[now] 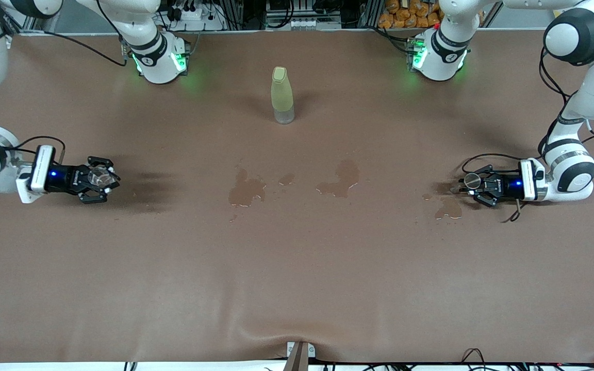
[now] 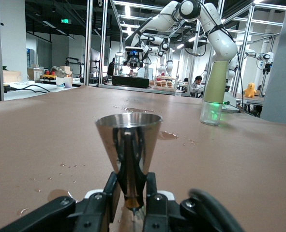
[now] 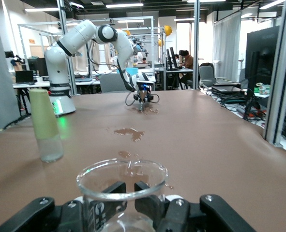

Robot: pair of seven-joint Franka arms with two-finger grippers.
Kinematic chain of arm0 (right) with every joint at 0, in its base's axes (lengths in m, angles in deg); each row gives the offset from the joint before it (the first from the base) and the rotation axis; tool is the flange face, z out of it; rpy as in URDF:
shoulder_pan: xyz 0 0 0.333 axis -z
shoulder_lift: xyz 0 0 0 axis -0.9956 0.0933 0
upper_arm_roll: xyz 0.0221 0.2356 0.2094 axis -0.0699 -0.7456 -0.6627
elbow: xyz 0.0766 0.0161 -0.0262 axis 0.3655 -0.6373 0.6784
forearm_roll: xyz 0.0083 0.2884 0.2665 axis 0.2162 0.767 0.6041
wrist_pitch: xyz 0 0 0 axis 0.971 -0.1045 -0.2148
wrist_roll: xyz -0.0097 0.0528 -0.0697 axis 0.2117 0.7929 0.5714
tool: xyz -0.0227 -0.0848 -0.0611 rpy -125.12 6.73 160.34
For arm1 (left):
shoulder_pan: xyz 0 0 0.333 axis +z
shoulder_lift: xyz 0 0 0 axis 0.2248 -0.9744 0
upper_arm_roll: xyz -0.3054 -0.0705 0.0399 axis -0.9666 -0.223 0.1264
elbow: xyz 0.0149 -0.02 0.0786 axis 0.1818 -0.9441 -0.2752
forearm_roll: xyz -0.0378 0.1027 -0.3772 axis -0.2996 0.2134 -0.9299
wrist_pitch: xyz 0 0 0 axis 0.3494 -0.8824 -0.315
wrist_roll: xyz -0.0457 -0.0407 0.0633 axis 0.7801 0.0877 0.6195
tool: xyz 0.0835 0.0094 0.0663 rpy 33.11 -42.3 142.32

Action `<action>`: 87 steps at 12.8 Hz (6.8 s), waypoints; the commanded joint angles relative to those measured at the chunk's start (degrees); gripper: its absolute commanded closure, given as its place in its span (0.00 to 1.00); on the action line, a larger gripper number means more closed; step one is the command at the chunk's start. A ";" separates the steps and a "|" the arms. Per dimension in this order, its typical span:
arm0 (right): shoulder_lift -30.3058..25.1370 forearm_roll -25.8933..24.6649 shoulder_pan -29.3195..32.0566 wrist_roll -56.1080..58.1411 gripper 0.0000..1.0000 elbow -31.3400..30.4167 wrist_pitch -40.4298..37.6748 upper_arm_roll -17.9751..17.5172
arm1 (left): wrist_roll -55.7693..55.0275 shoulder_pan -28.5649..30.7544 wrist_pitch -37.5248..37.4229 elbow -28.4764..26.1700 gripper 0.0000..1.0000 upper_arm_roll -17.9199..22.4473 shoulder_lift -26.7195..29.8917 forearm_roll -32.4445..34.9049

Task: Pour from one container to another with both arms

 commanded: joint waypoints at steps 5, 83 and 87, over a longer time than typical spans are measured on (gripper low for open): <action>-10.06 -3.63 -4.01 -12.25 1.00 -4.44 -3.47 0.90 | 2.40 0.05 -0.99 0.06 0.98 -0.11 -0.19 0.61; -18.24 57.61 -41.54 -28.71 1.00 -21.31 42.31 -19.22 | -2.96 -43.10 44.71 -1.70 1.00 -23.14 6.58 -47.90; -18.33 60.42 -42.15 -32.84 1.00 -21.13 43.62 -20.45 | -3.14 -43.02 44.71 -1.70 1.00 -23.14 6.58 -47.99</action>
